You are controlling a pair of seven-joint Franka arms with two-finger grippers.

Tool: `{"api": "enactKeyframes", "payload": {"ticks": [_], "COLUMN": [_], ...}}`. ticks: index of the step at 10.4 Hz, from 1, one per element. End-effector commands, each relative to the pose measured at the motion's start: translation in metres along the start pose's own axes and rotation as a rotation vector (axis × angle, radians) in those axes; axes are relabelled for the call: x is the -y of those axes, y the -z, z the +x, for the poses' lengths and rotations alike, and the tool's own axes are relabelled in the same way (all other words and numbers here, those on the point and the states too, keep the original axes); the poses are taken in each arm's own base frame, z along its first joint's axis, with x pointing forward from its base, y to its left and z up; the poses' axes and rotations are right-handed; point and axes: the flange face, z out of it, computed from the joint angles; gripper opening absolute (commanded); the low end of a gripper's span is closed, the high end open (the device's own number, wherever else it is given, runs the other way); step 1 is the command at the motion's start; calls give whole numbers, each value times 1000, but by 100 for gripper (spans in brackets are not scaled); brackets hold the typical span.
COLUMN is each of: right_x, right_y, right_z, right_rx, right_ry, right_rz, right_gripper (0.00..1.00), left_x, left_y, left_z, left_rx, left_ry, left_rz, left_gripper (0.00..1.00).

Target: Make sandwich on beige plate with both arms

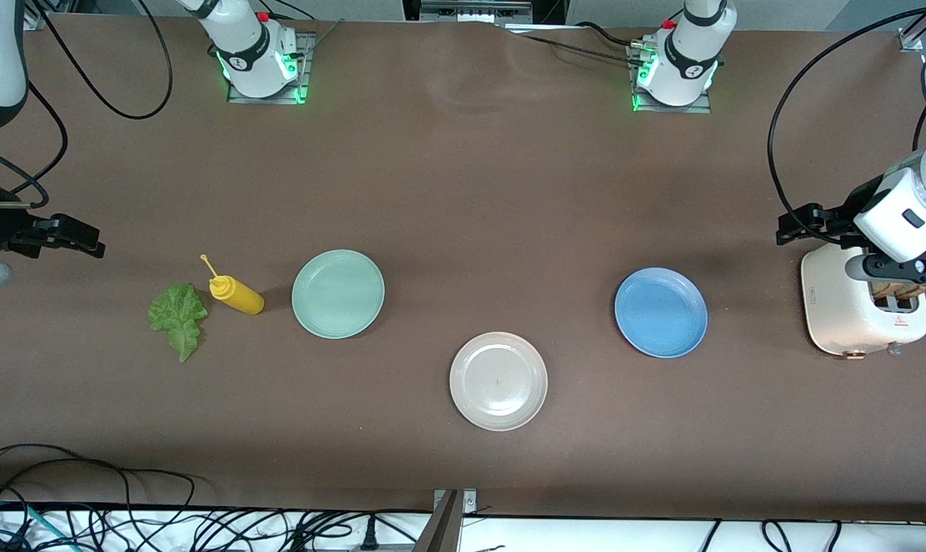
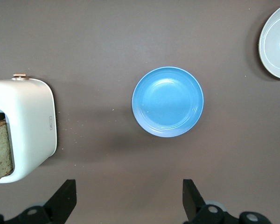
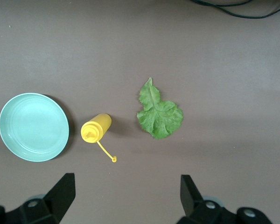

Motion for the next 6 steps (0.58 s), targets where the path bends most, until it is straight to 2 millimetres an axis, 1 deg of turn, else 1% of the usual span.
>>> {"api": "enactKeyframes", "payload": {"ticks": [1, 6], "right_x": [0, 2], "right_y": [7, 6], "right_z": [-9, -9], "right_rx": [15, 20], "right_ry": [-15, -12], "right_rz": [-8, -9], "right_gripper": [100, 100], "left_x": [0, 2], "left_y": [4, 2], "left_z": [-2, -5], "left_rx": [1, 20], "left_ry": [-22, -22], "left_rz": [-16, -15], "left_gripper": [100, 100]}}
